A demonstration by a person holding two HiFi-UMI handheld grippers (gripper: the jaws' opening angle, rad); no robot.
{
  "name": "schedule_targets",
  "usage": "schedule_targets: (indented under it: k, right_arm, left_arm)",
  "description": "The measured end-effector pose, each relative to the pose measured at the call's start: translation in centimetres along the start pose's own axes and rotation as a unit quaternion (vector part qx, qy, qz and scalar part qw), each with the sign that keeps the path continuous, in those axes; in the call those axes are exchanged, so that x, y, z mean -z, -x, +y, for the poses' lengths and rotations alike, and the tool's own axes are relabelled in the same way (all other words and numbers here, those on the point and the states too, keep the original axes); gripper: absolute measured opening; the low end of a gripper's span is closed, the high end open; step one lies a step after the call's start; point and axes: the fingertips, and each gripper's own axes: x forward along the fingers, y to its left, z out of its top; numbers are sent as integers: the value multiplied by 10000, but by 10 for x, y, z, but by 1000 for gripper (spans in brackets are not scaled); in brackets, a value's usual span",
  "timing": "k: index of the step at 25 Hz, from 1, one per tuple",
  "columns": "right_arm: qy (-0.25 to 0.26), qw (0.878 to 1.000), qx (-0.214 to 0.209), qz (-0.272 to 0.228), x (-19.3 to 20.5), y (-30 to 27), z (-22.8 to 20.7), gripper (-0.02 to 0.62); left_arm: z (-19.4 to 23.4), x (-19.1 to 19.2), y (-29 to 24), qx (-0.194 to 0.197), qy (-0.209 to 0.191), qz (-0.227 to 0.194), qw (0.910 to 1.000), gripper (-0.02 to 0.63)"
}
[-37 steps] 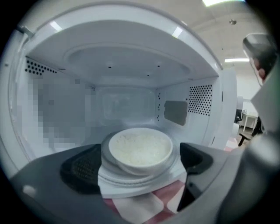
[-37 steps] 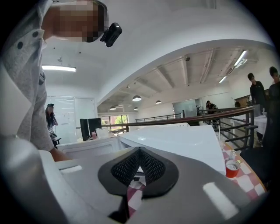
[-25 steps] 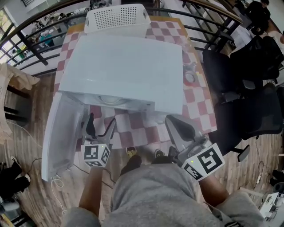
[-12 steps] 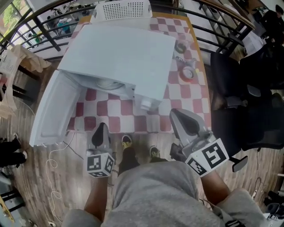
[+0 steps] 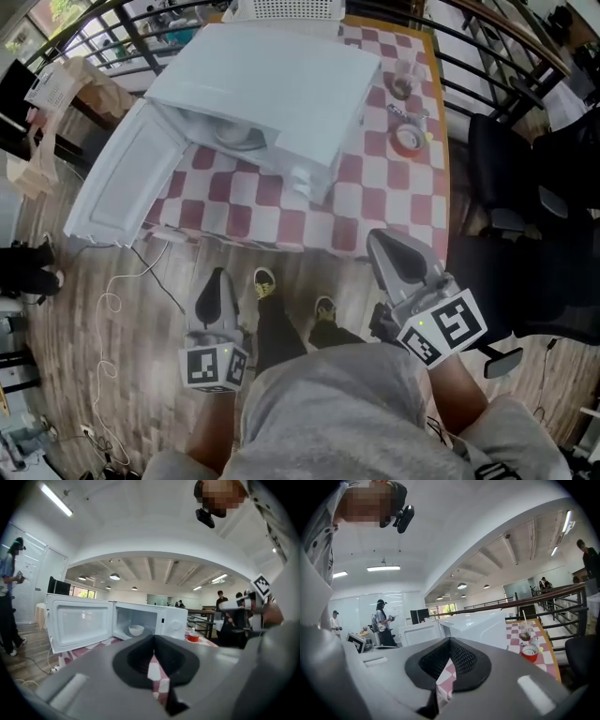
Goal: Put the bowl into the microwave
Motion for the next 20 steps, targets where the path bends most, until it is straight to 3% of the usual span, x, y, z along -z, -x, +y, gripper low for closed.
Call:
schedule_targets:
  k: [9, 20]
  right_arm:
    - [93, 9999, -42, 13, 7, 27, 16, -6]
    - [355, 9992, 136, 139, 11, 52, 93, -6]
  left_arm:
    - [-21, -8, 38, 63, -99, -146, 9998, 11]
    - [7, -16, 114, 85, -228, -310, 9992, 11]
